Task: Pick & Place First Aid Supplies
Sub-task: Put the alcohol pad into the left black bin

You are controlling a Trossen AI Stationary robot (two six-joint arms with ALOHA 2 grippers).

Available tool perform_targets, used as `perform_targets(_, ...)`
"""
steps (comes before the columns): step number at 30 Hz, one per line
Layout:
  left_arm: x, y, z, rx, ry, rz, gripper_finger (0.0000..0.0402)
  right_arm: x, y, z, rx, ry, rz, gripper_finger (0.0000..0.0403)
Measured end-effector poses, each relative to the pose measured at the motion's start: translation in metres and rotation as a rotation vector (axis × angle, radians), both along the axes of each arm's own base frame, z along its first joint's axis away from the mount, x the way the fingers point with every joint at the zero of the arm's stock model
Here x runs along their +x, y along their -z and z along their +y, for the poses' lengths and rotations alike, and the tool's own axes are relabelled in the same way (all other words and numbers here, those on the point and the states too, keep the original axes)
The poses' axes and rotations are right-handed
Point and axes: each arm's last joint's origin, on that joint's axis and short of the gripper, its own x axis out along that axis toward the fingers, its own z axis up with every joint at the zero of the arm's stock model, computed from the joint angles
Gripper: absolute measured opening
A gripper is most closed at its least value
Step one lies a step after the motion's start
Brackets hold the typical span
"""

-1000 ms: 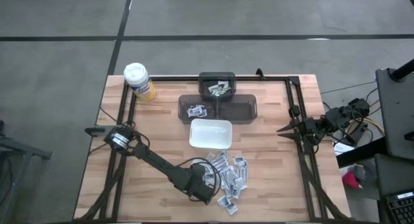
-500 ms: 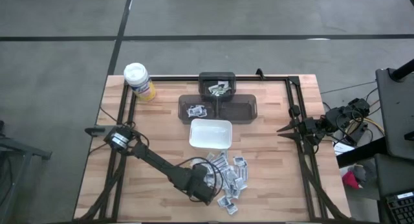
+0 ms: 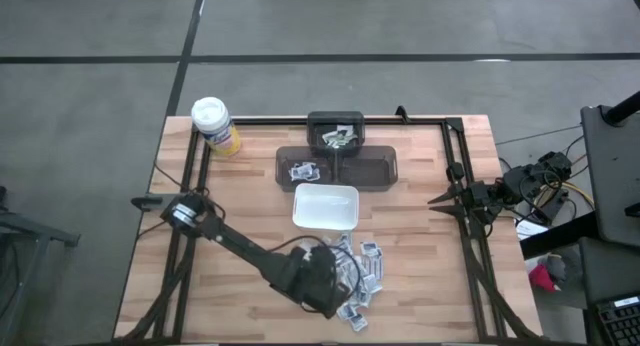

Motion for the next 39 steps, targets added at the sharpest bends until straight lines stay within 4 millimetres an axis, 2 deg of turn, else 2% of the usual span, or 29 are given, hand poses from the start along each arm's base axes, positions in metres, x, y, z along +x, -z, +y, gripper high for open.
perform_targets(4, -0.002, -0.022, 0.017, 0.086, -0.05, 0.031, 0.0, 0.0, 0.0, 0.0, 0.0, 0.001, 0.0, 0.0059)
perform_targets(9, -0.008, -0.051, 0.048, 0.183, -0.104, 0.107, 0.0, 0.0, 0.0, 0.0, 0.0, 0.0, 0.0, 0.0059)
perform_targets(12, -0.01, -0.067, 0.071, 0.237, -0.118, 0.141, 0.0, 0.0, 0.0, 0.0, 0.0, 0.0, 0.0, 0.0059)
perform_targets(20, -0.011, -0.094, 0.144, 0.371, -0.048, 0.253, 0.0, 0.0, 0.0, 0.0, 0.0, 0.0, 0.0, 0.0059)
perform_targets(29, -0.01, -0.1, 0.225, 0.472, 0.098, 0.436, 0.0, 0.0, 0.0, 0.0, -0.003, 0.0, 0.0, 0.0059)
perform_targets(39, -0.018, -0.097, 0.294, 0.482, 0.292, 0.588, 0.0, 0.0, 0.0, 0.0, -0.003, 0.0, 0.0, 0.0059)
